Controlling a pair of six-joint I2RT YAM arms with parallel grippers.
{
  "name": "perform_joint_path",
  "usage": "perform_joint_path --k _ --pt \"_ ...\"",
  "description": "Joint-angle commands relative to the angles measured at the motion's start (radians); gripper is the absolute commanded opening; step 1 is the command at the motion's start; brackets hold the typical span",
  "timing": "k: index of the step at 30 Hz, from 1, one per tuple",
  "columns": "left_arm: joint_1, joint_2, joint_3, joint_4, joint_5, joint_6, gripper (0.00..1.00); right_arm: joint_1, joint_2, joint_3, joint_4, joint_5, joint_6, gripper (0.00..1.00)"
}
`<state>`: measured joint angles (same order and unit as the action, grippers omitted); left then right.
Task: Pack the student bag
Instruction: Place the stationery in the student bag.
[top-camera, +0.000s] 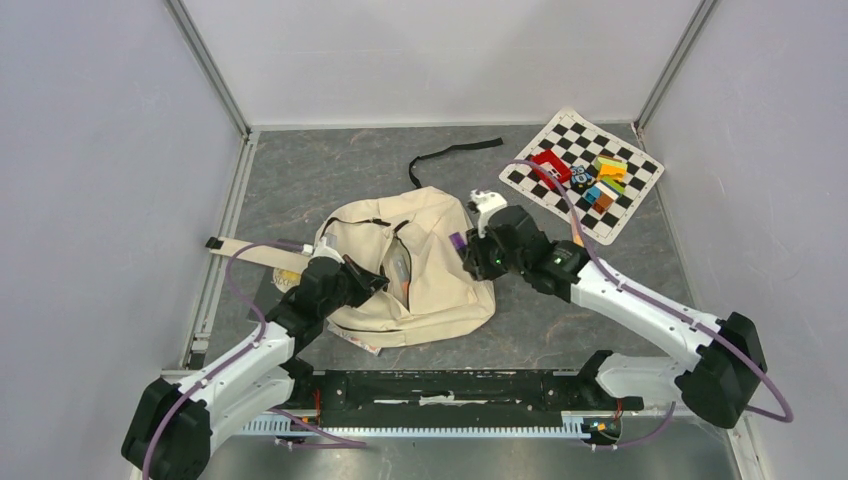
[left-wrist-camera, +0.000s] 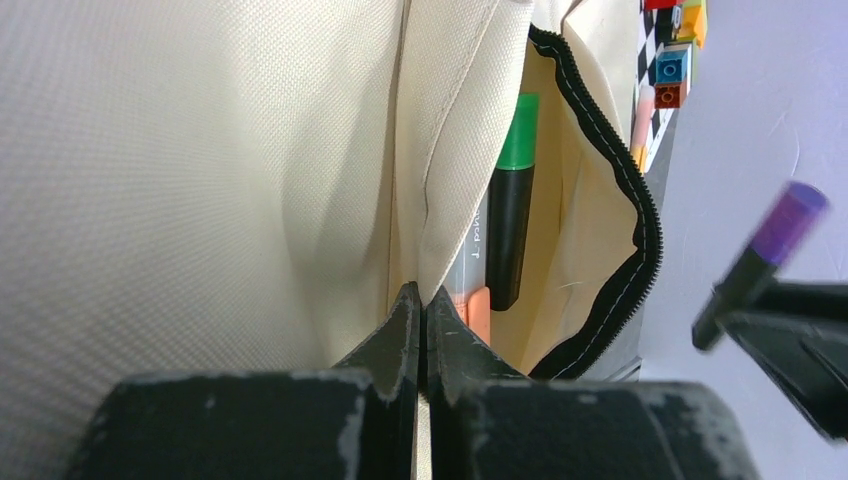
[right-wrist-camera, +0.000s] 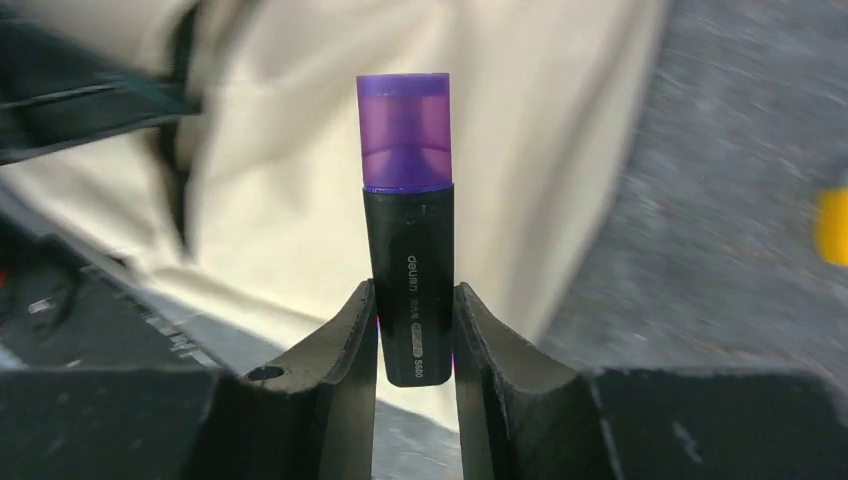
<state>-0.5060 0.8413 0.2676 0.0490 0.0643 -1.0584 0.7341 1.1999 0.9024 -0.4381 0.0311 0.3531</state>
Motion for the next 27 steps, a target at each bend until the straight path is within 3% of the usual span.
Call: perform_joint_path --k 1,11,16,27 --pt "0.000 -0.009 -0.016 0.034 0.034 -0.039 0.02 0.186 0.022 0.107 0.083 0.056 0.111 0.00" --pt "0.000 -0.045 -0.032 0.024 0.023 -0.045 0.02 0.435 0.226 0.248 0.178 0.179 0.231 0.00" --pt "0.000 -0.033 -0.024 0.024 0.025 -0.038 0.02 0.457 0.246 0.187 0.333 0.262 0.267 0.00" --pt "0.000 -0.030 -0.024 0.035 0.031 -0.044 0.02 0.456 0.422 0.249 0.430 0.464 0.155 0.00"
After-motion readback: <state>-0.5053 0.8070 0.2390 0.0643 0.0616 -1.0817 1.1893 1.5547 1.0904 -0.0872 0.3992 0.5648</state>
